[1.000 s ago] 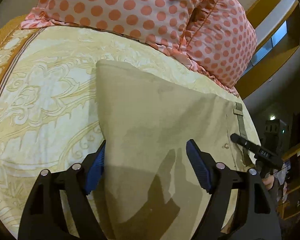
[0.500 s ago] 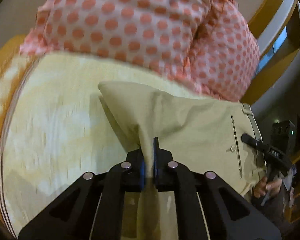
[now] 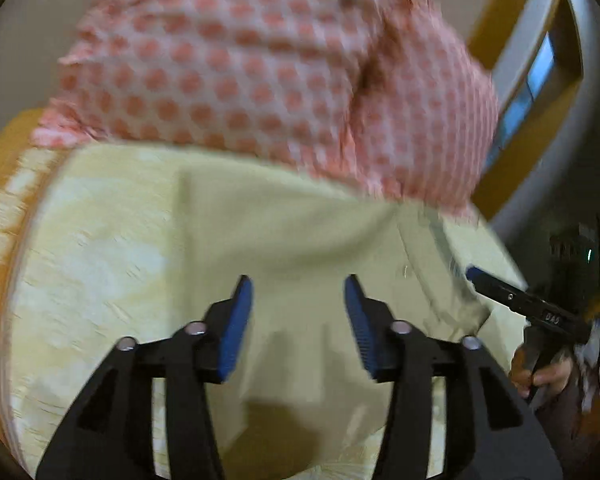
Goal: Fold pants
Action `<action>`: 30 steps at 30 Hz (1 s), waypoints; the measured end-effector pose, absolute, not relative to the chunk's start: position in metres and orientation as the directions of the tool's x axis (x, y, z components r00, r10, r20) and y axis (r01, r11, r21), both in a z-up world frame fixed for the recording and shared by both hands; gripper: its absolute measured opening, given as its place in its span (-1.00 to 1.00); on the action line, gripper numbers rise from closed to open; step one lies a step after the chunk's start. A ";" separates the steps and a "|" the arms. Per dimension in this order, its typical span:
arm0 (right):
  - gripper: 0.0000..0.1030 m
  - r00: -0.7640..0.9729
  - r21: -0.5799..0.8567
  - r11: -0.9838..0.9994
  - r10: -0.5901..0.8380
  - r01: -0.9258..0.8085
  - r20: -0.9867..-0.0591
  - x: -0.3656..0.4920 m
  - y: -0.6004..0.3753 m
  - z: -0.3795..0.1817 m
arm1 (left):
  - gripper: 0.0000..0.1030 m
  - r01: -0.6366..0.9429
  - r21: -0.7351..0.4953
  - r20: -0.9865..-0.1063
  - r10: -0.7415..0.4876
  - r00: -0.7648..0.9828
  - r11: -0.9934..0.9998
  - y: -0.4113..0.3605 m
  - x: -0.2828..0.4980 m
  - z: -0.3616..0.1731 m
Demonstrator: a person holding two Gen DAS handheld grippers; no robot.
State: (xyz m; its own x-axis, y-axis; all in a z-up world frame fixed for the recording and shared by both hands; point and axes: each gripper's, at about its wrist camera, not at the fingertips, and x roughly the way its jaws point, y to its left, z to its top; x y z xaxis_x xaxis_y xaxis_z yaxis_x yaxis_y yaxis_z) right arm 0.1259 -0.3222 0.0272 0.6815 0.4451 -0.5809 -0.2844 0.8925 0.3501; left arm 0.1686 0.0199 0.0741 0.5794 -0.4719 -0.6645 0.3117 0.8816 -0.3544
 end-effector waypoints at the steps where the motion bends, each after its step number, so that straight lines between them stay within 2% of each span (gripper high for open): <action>1: 0.80 0.622 0.302 0.919 0.395 -0.254 -0.676 0.139 -0.311 0.010 | -0.02 0.285 -0.312 -0.730 -0.421 0.538 0.906 0.009 0.179 0.058; 2: 0.80 0.601 0.271 0.931 0.364 -0.243 -0.712 0.145 -0.306 0.001 | -0.17 0.266 -0.294 -0.764 -0.393 0.511 0.918 0.005 0.185 0.046; 3: 0.80 0.633 0.225 0.944 0.329 -0.242 -0.701 0.141 -0.301 0.003 | -0.21 0.259 -0.279 -0.757 -0.378 0.533 0.925 0.005 0.185 0.043; 5: 0.80 0.654 0.146 0.967 0.248 -0.207 -0.715 0.126 -0.292 0.011 | -0.10 0.235 -0.226 -0.764 -0.322 0.560 0.945 0.005 0.173 0.050; 7: 0.88 0.690 0.121 0.968 0.242 -0.220 -0.682 0.100 -0.285 0.020 | 0.24 0.231 -0.229 -0.738 -0.323 0.593 0.946 0.011 0.146 0.062; 8: 0.97 0.721 0.107 0.970 0.235 -0.220 -0.652 0.082 -0.281 0.024 | 0.57 0.232 -0.223 -0.721 -0.320 0.615 0.947 0.013 0.131 0.066; 9: 0.97 0.740 0.096 0.973 0.222 -0.210 -0.635 0.069 -0.277 0.024 | 0.82 0.227 -0.209 -0.707 -0.307 0.637 0.951 0.015 0.115 0.070; 11: 0.97 0.765 0.073 0.983 0.175 -0.166 -0.620 0.042 -0.272 0.016 | 0.96 0.169 -0.138 -0.695 -0.217 0.686 0.976 0.019 0.077 0.069; 12: 0.97 0.766 0.070 0.987 0.154 -0.142 -0.624 0.036 -0.270 0.010 | 0.96 0.130 -0.089 -0.693 -0.155 0.704 0.988 0.019 0.058 0.066; 14: 0.97 0.753 0.085 0.990 0.143 -0.116 -0.643 0.029 -0.261 -0.004 | 0.96 0.109 -0.047 -0.695 -0.111 0.711 0.993 0.018 0.035 0.056; 18: 0.97 0.749 0.106 0.991 0.130 -0.081 -0.650 0.020 -0.253 -0.021 | 0.96 0.114 -0.060 -0.712 -0.122 0.691 0.992 0.014 0.018 0.040; 23: 0.97 0.766 0.028 0.998 0.059 -0.054 -0.640 0.015 -0.241 -0.027 | 0.96 0.104 -0.012 -0.727 -0.080 0.682 0.994 0.008 0.018 0.026; 30: 0.97 0.819 0.023 1.000 0.028 -0.018 -0.573 0.004 -0.240 -0.034 | 0.97 0.096 0.014 -0.702 -0.059 0.709 0.995 0.006 0.011 0.021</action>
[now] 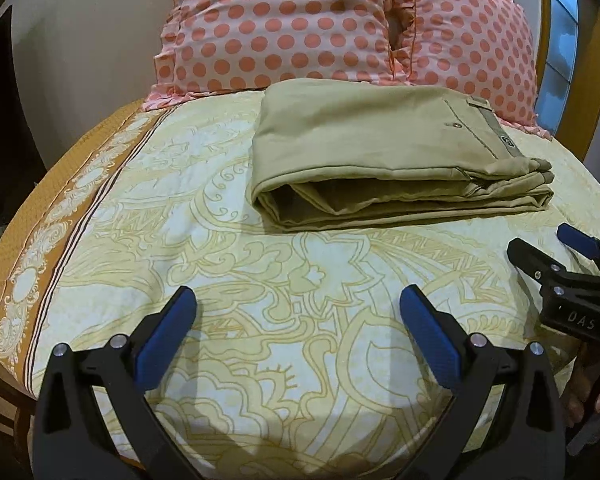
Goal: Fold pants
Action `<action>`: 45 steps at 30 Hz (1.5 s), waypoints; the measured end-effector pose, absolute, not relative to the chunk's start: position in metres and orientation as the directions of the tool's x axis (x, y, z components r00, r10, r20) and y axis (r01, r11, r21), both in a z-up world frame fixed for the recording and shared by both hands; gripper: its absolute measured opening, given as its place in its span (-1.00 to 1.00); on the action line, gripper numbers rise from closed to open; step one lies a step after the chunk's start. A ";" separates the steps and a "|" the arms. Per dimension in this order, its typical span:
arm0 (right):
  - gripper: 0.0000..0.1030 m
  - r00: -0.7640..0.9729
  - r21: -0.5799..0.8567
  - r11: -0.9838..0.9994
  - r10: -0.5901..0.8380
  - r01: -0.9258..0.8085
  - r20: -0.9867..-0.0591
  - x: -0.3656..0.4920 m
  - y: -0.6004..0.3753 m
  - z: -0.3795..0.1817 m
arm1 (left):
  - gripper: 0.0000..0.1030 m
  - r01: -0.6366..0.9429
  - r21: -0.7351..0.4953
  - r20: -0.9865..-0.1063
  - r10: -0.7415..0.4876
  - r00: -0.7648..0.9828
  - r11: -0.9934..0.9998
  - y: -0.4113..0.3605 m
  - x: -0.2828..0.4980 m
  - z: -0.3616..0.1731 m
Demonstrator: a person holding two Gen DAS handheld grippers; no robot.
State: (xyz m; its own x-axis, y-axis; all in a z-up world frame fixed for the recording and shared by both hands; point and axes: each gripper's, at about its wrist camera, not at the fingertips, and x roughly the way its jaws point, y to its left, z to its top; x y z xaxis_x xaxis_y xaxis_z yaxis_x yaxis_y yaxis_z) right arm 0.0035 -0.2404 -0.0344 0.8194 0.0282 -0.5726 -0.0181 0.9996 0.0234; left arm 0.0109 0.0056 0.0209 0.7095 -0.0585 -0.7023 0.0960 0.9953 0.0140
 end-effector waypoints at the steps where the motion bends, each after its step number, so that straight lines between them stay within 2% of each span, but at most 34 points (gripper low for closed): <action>1: 0.97 0.825 0.024 1.000 0.027 -0.016 -0.565 0.003 -0.240 -0.035 | 0.97 0.094 0.014 -0.701 -0.057 0.711 0.995 0.005 0.011 0.021; 45: 0.97 0.834 0.023 1.000 0.025 -0.014 -0.552 0.001 -0.242 -0.035 | 0.97 0.078 0.012 -0.689 -0.049 0.723 0.997 0.007 0.011 0.021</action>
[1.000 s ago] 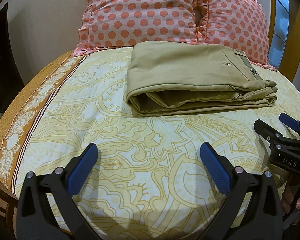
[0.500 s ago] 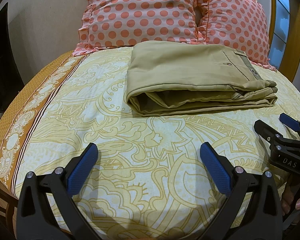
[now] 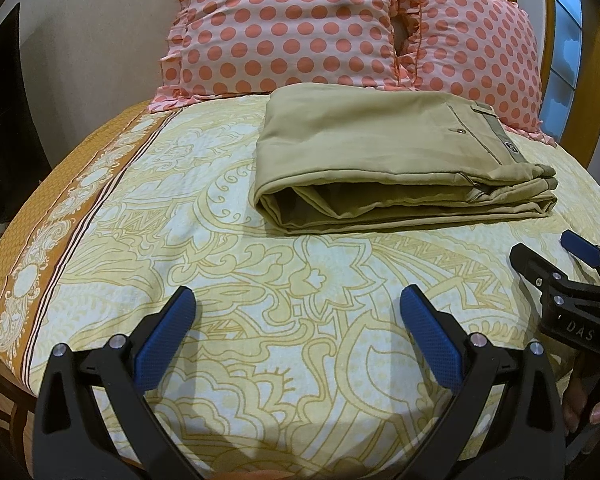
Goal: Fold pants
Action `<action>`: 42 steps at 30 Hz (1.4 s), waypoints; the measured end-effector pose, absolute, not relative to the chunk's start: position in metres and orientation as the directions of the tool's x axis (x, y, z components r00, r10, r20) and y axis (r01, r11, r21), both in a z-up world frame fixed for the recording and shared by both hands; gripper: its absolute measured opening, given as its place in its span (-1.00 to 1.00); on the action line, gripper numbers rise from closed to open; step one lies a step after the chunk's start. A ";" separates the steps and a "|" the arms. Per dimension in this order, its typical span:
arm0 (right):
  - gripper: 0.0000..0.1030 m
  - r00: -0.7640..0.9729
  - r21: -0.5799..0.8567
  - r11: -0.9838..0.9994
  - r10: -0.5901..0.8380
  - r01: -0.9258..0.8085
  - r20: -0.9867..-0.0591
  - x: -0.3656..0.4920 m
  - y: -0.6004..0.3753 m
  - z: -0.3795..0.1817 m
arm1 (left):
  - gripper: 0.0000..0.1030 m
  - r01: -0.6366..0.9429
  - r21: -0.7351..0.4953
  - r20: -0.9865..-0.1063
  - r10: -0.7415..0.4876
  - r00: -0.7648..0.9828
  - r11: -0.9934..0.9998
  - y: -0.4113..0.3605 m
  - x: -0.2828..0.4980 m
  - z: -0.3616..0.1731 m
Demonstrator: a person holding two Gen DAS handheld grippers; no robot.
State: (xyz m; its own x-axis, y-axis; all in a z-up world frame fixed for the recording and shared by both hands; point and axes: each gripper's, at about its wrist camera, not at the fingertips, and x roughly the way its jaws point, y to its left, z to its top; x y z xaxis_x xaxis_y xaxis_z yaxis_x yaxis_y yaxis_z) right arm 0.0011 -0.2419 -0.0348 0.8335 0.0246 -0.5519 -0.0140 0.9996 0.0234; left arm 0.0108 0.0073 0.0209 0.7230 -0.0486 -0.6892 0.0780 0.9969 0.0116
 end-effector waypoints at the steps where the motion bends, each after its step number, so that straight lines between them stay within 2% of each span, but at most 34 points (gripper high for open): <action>1: 0.97 0.833 0.023 1.000 0.025 -0.014 -0.552 0.001 -0.242 -0.035 | 0.97 0.076 0.011 -0.688 -0.048 0.724 0.997 0.007 0.011 0.021; 42: 0.97 0.837 0.022 1.000 0.019 -0.008 -0.547 0.002 -0.239 -0.035 | 0.97 0.076 0.012 -0.686 -0.048 0.726 0.997 0.008 0.011 0.021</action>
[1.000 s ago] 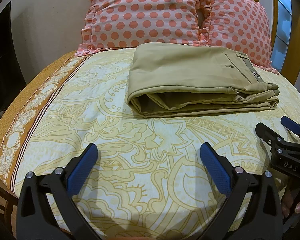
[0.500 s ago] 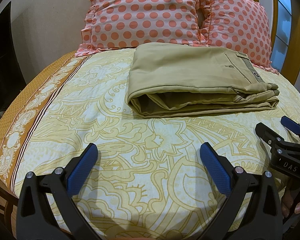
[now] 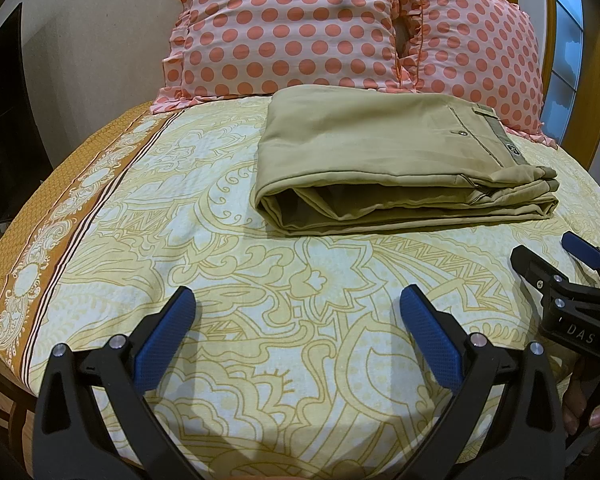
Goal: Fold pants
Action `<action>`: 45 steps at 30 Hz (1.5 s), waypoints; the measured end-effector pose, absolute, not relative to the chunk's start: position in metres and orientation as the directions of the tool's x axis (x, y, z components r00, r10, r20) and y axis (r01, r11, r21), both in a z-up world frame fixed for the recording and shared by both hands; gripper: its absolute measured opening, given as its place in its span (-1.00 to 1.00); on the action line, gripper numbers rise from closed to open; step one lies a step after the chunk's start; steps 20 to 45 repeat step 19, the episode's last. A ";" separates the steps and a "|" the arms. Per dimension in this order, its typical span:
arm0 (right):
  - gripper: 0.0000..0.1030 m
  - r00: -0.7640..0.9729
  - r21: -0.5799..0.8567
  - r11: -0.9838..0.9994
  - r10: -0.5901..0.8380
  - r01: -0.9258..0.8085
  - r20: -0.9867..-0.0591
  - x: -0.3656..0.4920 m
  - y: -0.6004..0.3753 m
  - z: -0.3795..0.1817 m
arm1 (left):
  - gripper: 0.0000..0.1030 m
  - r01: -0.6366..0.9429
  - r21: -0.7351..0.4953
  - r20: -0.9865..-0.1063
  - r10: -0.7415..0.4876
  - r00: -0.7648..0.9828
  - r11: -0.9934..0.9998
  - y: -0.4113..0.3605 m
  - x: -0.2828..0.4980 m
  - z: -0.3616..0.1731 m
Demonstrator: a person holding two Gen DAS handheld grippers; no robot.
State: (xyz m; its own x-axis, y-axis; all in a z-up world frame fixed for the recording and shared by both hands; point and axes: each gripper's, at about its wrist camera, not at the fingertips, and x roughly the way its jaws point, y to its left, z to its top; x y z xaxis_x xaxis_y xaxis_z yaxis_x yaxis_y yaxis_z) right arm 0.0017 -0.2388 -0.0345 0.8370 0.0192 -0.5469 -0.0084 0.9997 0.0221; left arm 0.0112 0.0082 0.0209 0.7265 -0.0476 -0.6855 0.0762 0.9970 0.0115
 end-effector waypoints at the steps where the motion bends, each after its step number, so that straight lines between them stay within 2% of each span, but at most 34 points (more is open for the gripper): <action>1: 0.97 0.837 0.022 1.000 0.018 -0.007 -0.547 0.002 -0.239 -0.035 | 0.97 0.076 0.011 -0.686 -0.048 0.726 0.997 0.008 0.011 0.021; 45: 0.97 0.837 0.022 1.000 0.016 -0.005 -0.546 0.002 -0.238 -0.035 | 0.97 0.079 0.012 -0.688 -0.049 0.724 0.997 0.010 0.013 0.021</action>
